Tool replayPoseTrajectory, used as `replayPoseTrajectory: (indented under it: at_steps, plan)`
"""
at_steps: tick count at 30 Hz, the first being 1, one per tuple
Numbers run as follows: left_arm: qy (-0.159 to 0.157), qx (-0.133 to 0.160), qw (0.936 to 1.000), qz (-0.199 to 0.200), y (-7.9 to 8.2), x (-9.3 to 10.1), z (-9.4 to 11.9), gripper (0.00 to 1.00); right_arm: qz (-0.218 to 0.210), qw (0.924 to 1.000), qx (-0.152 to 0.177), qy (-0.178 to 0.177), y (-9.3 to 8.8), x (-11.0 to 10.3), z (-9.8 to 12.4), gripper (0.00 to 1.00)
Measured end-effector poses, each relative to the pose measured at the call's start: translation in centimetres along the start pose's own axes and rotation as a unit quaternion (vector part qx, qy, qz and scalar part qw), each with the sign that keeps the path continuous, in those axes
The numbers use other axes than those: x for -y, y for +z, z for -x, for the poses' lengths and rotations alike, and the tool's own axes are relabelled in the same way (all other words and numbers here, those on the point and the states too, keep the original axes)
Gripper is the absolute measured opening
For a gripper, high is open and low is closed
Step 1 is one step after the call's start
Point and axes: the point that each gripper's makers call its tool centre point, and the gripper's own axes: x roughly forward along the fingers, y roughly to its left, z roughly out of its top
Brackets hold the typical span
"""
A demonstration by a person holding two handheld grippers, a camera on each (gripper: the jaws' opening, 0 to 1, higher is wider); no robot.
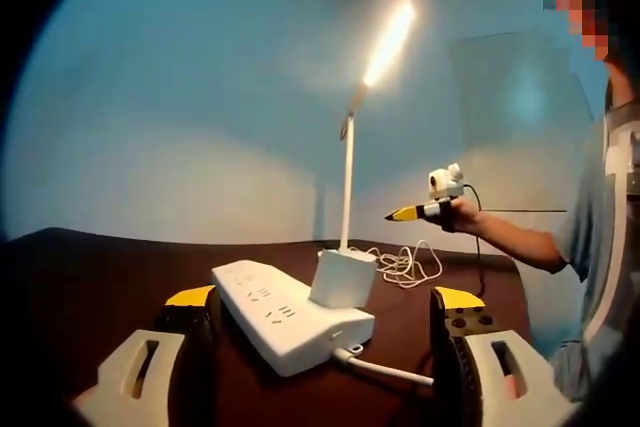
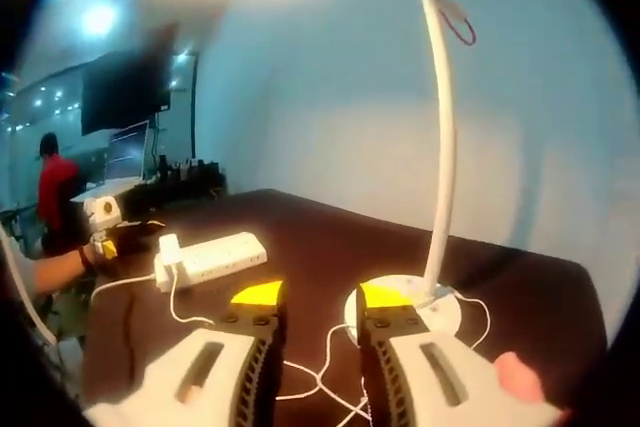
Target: Insert the desk lamp plug into the socket, turn on the power strip switch, turn on the lamp switch, then turn off the lamp switch, turn off the power strip switch, and remove the plug from the socket.
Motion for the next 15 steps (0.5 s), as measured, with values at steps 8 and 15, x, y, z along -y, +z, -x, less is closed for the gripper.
replayPoseTrajectory:
  at_steps: [8,15]
  plan:
    - [0.005,-0.008,0.9999,-0.005,-0.3,-0.1,-0.1,0.82,-0.003,1.0000,-0.002,-0.002,-0.4,0.7,-1.4,0.25]
    - [0.011,-0.002,0.9999,-0.001,-0.1,-0.3,0.0,0.81,-0.003,1.0000,-0.008,0.000,-0.8,1.8,-2.9,0.20]
